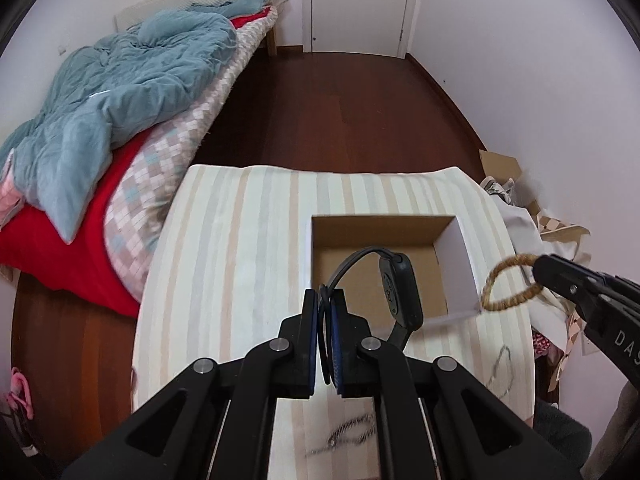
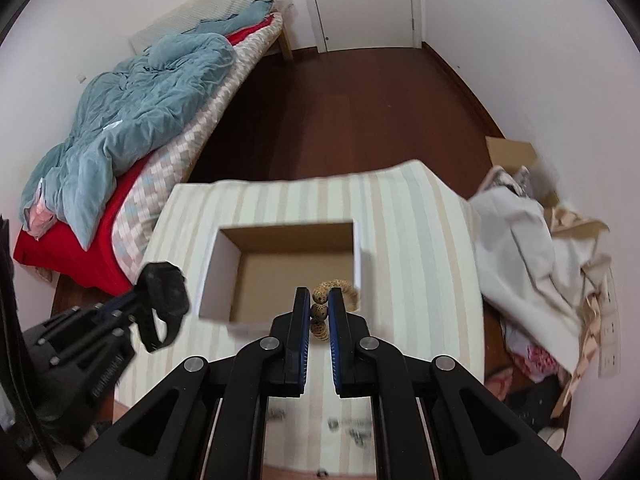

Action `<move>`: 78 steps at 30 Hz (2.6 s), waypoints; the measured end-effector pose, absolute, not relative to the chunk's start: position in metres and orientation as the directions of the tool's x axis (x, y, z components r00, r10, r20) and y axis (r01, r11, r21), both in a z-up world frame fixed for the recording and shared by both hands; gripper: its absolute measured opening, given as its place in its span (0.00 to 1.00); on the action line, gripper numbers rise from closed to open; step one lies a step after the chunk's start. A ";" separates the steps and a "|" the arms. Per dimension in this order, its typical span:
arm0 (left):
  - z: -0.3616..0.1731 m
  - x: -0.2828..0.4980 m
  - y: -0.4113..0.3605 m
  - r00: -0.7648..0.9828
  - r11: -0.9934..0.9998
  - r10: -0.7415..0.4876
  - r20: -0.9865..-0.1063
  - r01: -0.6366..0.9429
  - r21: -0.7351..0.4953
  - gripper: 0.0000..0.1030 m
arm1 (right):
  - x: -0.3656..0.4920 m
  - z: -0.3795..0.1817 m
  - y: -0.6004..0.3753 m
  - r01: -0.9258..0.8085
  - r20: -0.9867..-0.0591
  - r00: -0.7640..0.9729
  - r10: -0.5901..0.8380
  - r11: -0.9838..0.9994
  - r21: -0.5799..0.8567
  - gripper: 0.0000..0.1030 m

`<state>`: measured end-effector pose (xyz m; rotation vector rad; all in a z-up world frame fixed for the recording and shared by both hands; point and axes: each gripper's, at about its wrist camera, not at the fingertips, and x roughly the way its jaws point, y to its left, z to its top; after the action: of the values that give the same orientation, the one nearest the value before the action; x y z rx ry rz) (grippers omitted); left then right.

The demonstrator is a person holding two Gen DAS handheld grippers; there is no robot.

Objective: Organize jewelry
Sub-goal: 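Carry the watch and bead bracelet into the white box and open both tools, then withdraw both tools from the box and move toward the silver chains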

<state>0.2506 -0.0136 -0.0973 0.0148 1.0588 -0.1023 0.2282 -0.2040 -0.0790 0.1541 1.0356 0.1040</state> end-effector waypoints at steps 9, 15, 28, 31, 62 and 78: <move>-0.133 0.312 -0.010 0.422 0.989 -0.146 -0.895 0.084 -0.122 0.10 | 0.300 -0.117 -0.195 -0.035 -0.878 0.428 0.215 0.975 0.221 0.09; -0.144 0.332 -0.006 0.383 0.980 -0.199 -0.902 0.064 -0.189 0.19 | 0.320 -0.148 -0.192 -0.057 -0.896 0.342 0.282 0.958 0.280 0.10; -0.131 0.313 0.008 0.471 1.000 0.002 -0.882 -0.006 -0.001 0.99 | 0.292 -0.146 -0.192 0.001 -0.918 0.395 0.026 1.000 0.028 0.96; -0.135 0.303 0.016 0.480 0.999 0.037 -0.877 -0.028 0.027 0.99 | 0.285 -0.149 -0.188 0.011 -0.918 0.395 -0.038 0.999 -0.037 1.00; -0.066 0.195 0.024 0.598 0.997 0.069 -0.799 -0.017 0.073 1.00 | 0.183 -0.084 -0.180 0.069 -0.843 0.536 -0.049 0.997 -0.014 1.00; -0.024 0.139 0.034 0.660 0.998 0.051 -0.750 -0.016 0.054 1.00 | 0.121 -0.030 -0.171 0.074 -0.776 0.628 -0.055 0.997 -0.011 1.00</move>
<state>0.1395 0.0341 -0.0236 0.0445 0.8497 0.0378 0.1205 -0.1711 -0.0295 0.0223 0.8883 -0.0741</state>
